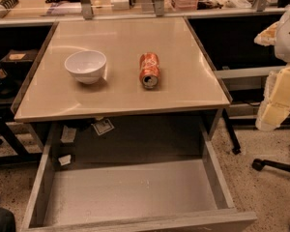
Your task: Place coke can into top drawer
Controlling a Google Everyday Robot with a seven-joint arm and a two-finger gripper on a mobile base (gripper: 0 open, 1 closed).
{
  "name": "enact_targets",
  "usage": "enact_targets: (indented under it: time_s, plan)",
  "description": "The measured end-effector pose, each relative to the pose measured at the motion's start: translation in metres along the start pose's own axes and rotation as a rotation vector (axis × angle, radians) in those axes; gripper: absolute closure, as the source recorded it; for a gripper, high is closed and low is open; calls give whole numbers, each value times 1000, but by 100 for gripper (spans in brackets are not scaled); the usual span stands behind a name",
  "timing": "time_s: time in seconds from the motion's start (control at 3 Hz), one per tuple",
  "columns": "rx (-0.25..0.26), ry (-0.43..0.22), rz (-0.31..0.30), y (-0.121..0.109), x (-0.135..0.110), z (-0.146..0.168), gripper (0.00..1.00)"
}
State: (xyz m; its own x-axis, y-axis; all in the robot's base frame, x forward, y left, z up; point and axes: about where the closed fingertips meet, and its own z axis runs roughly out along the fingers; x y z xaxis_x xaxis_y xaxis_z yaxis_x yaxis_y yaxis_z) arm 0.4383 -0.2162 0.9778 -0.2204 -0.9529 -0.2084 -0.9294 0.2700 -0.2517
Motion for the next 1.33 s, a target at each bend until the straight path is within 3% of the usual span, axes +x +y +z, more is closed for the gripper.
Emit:
enact_targets:
  time_s: [0.33, 1.33]
  plan:
    - [0, 0, 0, 0, 0, 0, 0]
    - [0, 0, 0, 0, 0, 0, 64]
